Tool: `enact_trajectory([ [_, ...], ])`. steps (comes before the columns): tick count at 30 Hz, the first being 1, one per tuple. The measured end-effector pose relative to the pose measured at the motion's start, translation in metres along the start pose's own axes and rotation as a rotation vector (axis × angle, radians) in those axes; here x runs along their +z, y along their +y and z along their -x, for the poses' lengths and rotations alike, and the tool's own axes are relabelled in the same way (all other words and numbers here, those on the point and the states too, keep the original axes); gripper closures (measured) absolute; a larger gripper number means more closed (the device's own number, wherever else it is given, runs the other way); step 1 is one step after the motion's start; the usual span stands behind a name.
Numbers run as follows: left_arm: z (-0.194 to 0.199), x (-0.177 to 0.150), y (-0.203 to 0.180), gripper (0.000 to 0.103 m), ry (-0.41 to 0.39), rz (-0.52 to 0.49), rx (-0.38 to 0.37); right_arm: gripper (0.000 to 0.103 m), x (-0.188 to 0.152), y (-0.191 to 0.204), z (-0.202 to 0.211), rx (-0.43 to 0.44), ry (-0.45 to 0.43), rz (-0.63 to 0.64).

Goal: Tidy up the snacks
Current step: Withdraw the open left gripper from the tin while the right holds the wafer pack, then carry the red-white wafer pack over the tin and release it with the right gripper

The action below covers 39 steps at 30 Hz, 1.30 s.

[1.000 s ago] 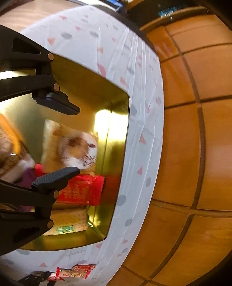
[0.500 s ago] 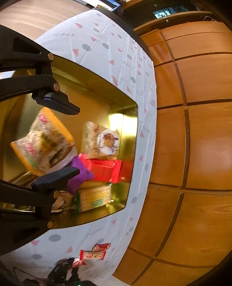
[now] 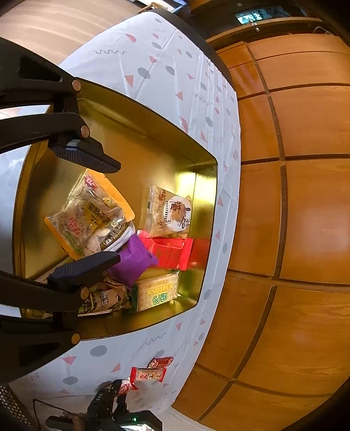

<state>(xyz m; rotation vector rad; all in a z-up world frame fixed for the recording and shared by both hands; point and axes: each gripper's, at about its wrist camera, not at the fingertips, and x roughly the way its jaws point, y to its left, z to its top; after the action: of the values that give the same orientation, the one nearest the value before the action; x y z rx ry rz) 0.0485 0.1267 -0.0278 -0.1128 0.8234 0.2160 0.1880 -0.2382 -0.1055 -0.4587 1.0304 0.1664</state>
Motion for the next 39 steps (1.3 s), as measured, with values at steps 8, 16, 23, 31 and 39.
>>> enact_trajectory([
  [8,-0.003,-0.011,0.014,0.042,0.013,0.023,-0.01,0.072,0.001,0.011,0.005,-0.065,0.056,-0.034],
  [16,-0.004,-0.016,0.024,0.042,0.014,0.047,-0.015,0.072,-0.018,0.005,0.019,0.013,0.085,-0.176],
  [23,-0.003,-0.016,0.027,0.042,0.012,0.056,-0.008,0.072,-0.036,0.01,0.034,0.178,0.076,-0.311],
  [31,-0.004,-0.019,0.036,0.042,0.018,0.072,0.013,0.073,-0.021,0.039,0.063,0.335,-0.013,-0.336],
  [39,-0.002,-0.017,0.045,0.042,0.001,0.083,0.034,0.072,0.03,0.087,0.102,0.43,-0.124,-0.222],
])
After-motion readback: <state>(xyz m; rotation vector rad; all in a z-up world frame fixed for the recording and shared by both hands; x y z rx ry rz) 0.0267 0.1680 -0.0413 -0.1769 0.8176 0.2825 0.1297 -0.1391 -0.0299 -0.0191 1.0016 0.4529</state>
